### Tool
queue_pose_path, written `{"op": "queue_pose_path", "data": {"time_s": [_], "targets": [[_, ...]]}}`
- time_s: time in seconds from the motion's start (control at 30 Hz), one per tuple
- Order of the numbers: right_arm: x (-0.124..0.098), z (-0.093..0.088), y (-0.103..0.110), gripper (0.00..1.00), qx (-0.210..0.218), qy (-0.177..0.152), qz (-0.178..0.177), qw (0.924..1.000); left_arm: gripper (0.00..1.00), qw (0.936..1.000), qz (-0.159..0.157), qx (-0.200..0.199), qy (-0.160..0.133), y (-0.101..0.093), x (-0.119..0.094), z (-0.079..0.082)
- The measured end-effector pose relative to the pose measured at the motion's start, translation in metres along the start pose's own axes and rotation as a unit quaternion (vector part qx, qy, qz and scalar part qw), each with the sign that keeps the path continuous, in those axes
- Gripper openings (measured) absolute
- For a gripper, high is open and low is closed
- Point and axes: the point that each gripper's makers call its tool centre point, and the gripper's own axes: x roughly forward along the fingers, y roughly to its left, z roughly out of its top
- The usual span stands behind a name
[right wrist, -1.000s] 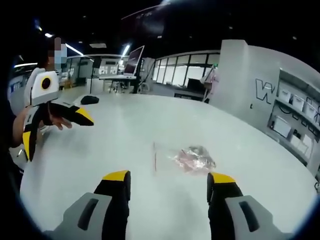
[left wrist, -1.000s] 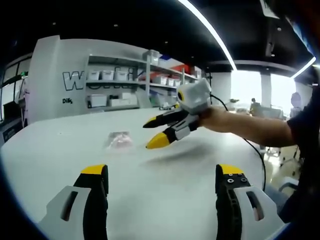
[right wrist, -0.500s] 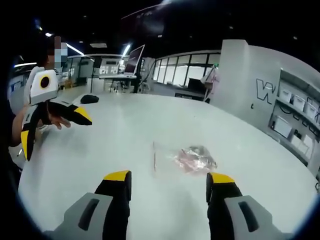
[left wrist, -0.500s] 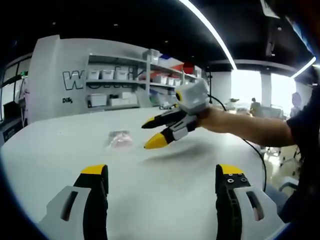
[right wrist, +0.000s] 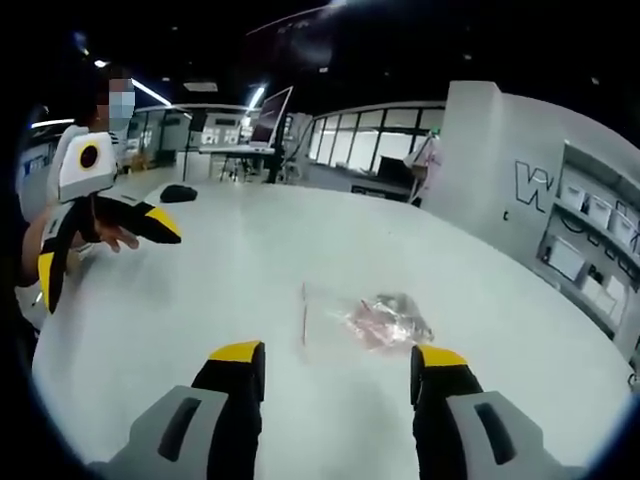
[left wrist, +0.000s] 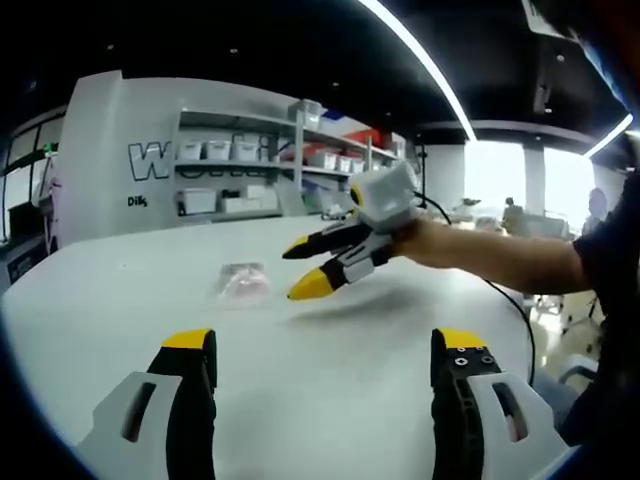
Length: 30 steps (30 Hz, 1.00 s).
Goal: Open the resealable bag by pulling the two sides of the seal apart until the entire bag opening is separated and visibly accessible.
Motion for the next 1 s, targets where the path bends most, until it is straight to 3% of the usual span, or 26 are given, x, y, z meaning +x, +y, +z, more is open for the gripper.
{"op": "queue_pose_path", "data": {"time_s": [1.0], "targets": [[0.0096,-0.0003,-0.0024,0.52,-0.019,-0.002,0.001,0.9998,0.86,1.0,0.0,-0.004,0.0,0.0041,0.0044,-0.0014]]}}
